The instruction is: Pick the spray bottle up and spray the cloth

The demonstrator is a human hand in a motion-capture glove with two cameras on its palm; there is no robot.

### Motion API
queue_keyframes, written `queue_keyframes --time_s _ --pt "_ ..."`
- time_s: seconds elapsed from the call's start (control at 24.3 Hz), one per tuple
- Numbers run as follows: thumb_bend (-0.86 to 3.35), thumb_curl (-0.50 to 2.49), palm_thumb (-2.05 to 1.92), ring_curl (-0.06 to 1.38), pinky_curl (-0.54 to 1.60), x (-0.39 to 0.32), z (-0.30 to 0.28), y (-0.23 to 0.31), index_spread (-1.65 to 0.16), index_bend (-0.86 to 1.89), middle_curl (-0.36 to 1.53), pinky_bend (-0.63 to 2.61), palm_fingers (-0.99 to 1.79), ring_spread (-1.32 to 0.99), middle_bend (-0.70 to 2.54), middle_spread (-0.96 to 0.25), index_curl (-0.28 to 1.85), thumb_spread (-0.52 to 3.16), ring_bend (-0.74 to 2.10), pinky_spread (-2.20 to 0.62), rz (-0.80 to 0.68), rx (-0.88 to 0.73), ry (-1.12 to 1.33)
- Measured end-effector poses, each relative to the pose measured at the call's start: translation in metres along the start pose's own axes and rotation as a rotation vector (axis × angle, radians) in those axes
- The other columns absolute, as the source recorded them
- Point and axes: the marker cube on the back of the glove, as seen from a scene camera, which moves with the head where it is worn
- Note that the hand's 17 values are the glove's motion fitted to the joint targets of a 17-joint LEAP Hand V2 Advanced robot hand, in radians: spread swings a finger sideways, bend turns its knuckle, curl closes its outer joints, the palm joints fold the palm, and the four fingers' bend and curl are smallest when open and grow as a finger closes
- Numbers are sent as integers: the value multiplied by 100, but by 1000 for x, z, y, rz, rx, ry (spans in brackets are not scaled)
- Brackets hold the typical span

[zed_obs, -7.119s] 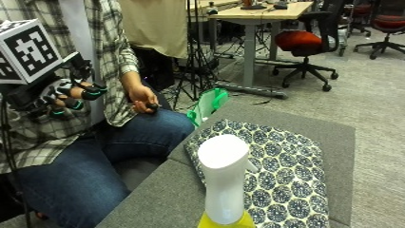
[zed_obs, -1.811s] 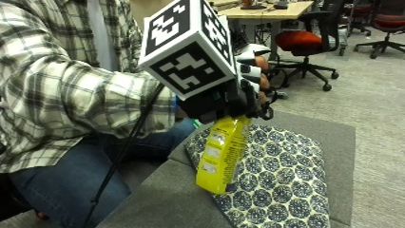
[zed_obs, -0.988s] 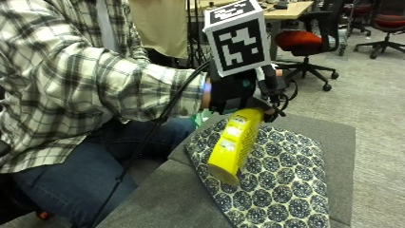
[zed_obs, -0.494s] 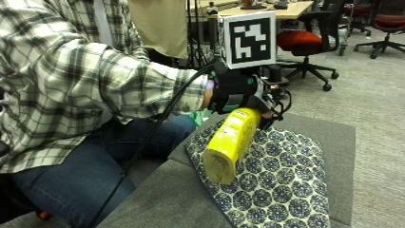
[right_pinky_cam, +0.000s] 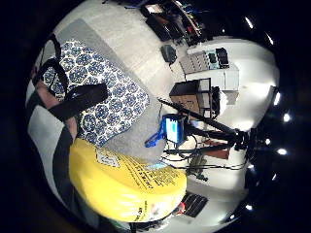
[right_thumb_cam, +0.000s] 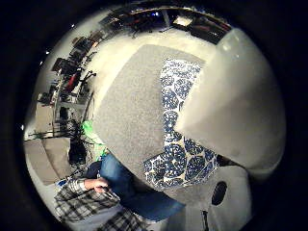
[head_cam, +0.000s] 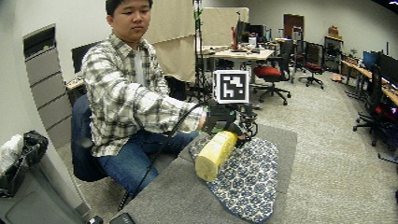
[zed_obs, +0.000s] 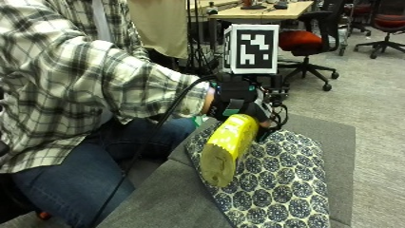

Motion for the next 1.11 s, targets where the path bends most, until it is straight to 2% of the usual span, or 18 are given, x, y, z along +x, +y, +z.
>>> queue_keyframes --time_s 0.29,0.58,1.11 --pt "-3 80 113 49 38 -2 4 1 -32 16 54 52 122 -22 48 -20 52 9 59 -17 4 -23 30" --pt "-3 80 113 49 38 -6 1 -1 -32 16 54 51 122 -22 48 -20 52 8 59 -17 23 19 -10" --pt "-3 80 114 49 38 3 -22 6 -32 15 54 52 122 -22 49 -20 52 8 59 -17 100 190 -290"
